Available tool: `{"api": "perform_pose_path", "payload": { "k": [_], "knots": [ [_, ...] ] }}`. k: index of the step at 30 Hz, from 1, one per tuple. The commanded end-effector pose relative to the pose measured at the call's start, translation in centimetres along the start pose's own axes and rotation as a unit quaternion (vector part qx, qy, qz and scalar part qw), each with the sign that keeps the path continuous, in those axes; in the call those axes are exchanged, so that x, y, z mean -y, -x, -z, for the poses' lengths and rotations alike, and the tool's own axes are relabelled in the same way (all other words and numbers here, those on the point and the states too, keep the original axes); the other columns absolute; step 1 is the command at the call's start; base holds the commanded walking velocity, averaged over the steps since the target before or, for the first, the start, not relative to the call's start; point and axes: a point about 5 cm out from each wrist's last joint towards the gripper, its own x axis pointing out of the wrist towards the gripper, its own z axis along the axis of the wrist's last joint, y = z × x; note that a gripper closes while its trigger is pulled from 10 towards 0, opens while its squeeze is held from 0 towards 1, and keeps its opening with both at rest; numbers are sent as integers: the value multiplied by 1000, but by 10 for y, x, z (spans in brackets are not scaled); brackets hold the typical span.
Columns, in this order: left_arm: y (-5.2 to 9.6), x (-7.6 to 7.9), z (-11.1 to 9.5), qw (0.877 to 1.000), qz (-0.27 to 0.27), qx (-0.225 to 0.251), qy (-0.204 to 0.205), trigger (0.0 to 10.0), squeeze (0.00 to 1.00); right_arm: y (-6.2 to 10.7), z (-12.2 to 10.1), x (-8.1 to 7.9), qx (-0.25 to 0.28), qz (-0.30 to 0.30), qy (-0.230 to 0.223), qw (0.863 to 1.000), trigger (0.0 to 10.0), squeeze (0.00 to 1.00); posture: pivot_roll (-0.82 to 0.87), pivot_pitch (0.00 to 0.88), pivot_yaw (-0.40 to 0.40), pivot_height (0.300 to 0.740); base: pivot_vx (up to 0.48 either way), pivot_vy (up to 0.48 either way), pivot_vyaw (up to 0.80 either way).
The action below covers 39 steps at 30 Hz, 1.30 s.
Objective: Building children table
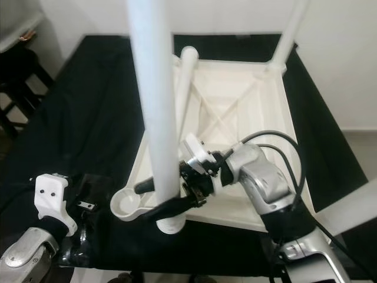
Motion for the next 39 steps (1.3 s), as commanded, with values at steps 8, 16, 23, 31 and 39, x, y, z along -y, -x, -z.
{"api": "perform_pose_path", "payload": {
  "k": [8,16,23,31,39],
  "knots": [
    [4,-12,4,999,-16,-36,-3,10000,0,-11,-14,14,24,-8,43,999,10000,0,43,319,8,740,0,274,0],
    [5,-20,-4,999,-35,-13,-16,10000,0,-18,-19,16,10,-38,64,997,10000,0,43,313,5,740,0,120,0],
    [5,-16,-4,999,-26,-11,-19,10000,0,-18,-16,15,-14,-54,67,996,10000,0,42,307,3,740,0,0,0],
    [7,-10,-6,1000,-4,-2,-20,10000,0,-11,-12,9,-57,-78,52,994,10000,0,41,300,1,740,0,0,0],
    [11,-1,-9,999,37,18,-25,10000,0,-12,-7,9,-69,-86,48,993,10000,0,43,297,-5,740,0,0,0]
  ]
}}
